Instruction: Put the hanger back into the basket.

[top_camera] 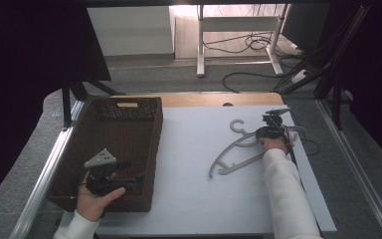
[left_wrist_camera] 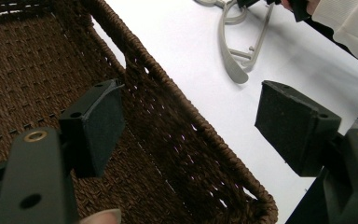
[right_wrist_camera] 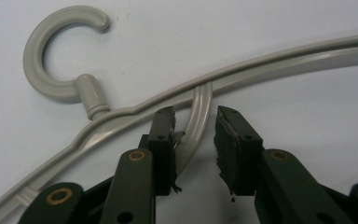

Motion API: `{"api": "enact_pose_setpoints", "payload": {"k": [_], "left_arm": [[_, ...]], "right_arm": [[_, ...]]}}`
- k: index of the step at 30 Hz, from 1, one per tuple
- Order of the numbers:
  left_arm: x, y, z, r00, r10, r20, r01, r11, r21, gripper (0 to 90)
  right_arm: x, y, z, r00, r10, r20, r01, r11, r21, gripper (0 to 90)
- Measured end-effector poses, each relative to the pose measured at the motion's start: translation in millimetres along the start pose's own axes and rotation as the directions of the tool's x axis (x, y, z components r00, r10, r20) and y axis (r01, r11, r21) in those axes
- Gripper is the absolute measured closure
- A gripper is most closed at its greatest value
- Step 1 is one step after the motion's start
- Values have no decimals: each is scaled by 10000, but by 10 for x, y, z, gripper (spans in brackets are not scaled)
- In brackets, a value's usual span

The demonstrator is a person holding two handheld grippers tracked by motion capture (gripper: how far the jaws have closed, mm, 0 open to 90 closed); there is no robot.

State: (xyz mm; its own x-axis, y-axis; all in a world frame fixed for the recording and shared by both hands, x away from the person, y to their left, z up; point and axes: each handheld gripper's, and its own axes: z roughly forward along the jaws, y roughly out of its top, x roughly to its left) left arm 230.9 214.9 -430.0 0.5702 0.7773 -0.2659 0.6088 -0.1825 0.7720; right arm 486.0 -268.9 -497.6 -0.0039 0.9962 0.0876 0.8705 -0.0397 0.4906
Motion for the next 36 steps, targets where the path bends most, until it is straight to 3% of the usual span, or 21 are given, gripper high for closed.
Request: {"api": "enact_pose_setpoints", "payload": {"k": [7, 15, 21, 29, 36], "left_arm": [[-7, -2, 17, 10000, -17, 9, 17, 10000, 41, 228], [2, -10, 18, 10000, 34, -48, -34, 10000, 41, 228], [21, -14, 6, 10000, 8, -84, -8, 10000, 15, 228], [30, -16, 1, 9999, -35, -121, 35, 10000, -5, 228], [28, -16, 5, 9999, -27, -113, 27, 10000, -9, 227]], "right_arm": [[46, 51, 14, 9989, 119, 445, -131, 9995, 275, 745], [57, 68, 23, 9927, 1030, 621, -1041, 9945, 151, 785], [32, 62, 21, 9864, 1606, 342, -1608, 9870, 53, 818], [34, 40, 16, 9889, 1489, 25, -1488, 9888, -50, 821], [-20, 13, -36, 9878, 1382, -711, -1406, 9896, -299, 825]]}}
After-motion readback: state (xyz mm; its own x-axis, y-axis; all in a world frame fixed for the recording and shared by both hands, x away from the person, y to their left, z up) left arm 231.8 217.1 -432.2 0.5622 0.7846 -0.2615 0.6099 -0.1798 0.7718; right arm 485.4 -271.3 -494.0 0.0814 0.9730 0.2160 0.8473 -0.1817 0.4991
